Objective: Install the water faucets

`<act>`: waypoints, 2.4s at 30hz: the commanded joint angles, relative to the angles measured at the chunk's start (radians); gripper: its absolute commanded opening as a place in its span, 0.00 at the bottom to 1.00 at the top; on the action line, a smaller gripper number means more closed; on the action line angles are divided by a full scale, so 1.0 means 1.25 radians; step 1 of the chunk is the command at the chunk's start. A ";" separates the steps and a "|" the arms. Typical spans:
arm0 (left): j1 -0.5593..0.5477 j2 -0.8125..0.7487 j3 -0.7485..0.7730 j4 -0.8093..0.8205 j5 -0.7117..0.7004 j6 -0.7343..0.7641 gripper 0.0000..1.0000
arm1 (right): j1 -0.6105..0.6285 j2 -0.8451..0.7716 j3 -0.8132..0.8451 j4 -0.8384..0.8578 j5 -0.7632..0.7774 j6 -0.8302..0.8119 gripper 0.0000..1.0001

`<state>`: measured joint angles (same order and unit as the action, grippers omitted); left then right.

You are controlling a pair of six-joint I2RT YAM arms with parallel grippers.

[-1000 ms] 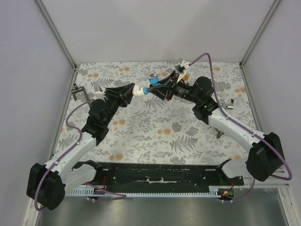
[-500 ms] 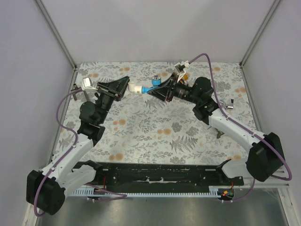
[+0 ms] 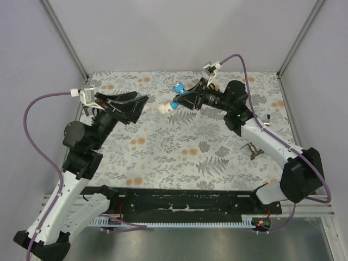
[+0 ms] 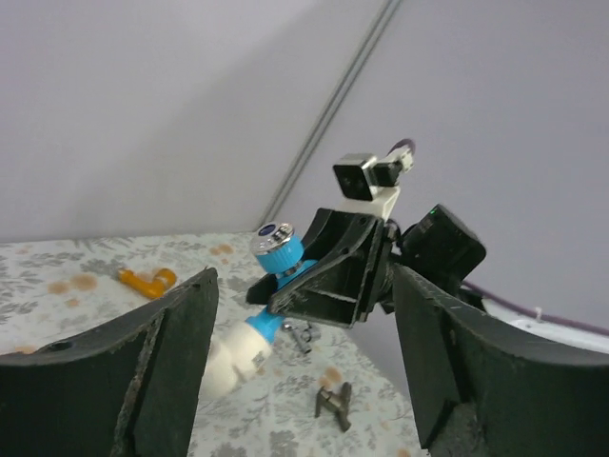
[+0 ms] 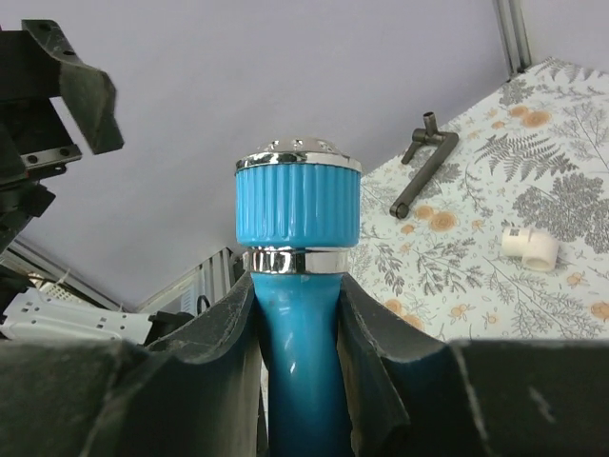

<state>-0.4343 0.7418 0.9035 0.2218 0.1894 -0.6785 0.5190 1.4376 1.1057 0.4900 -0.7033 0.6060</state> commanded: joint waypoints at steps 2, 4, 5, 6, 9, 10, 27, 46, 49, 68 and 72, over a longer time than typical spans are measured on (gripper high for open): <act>0.001 0.010 0.055 -0.242 0.016 0.314 0.86 | -0.005 -0.020 0.092 0.056 -0.074 0.002 0.00; 0.003 0.023 0.043 -0.257 0.073 0.362 0.89 | -0.008 -0.019 0.113 0.049 -0.096 0.002 0.00; 0.003 0.027 0.038 -0.260 0.099 0.378 0.90 | -0.009 -0.020 0.120 0.046 -0.105 0.002 0.00; 0.004 0.031 0.031 -0.256 0.129 0.381 0.91 | -0.009 -0.020 0.128 0.042 -0.110 0.004 0.00; 0.003 0.024 -0.011 -0.186 0.243 0.382 0.93 | -0.009 -0.026 0.141 0.033 -0.125 0.001 0.00; 0.003 0.017 -0.029 -0.144 0.269 0.377 0.94 | -0.009 -0.028 0.143 0.029 -0.126 0.001 0.00; 0.004 0.150 -0.061 0.126 0.390 0.349 0.92 | -0.004 -0.005 0.183 0.049 -0.206 0.009 0.00; -0.001 0.236 0.016 0.099 0.427 0.338 0.06 | 0.009 0.022 0.209 -0.014 -0.204 -0.012 0.00; -0.050 0.206 0.026 -0.032 0.239 0.493 0.02 | 0.009 0.016 0.211 -0.100 -0.148 -0.040 0.00; -0.427 0.193 -0.092 0.143 -0.572 0.927 0.03 | 0.059 -0.028 0.172 -0.447 0.210 -0.026 0.00; -0.424 0.172 -0.101 0.087 -0.596 0.862 0.14 | 0.017 -0.030 0.156 -0.458 0.198 -0.018 0.00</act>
<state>-0.9794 0.9741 0.7826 0.3080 -0.3038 0.3424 0.5755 1.3869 1.3239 -0.0086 -0.6724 0.5240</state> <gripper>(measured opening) 0.584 0.453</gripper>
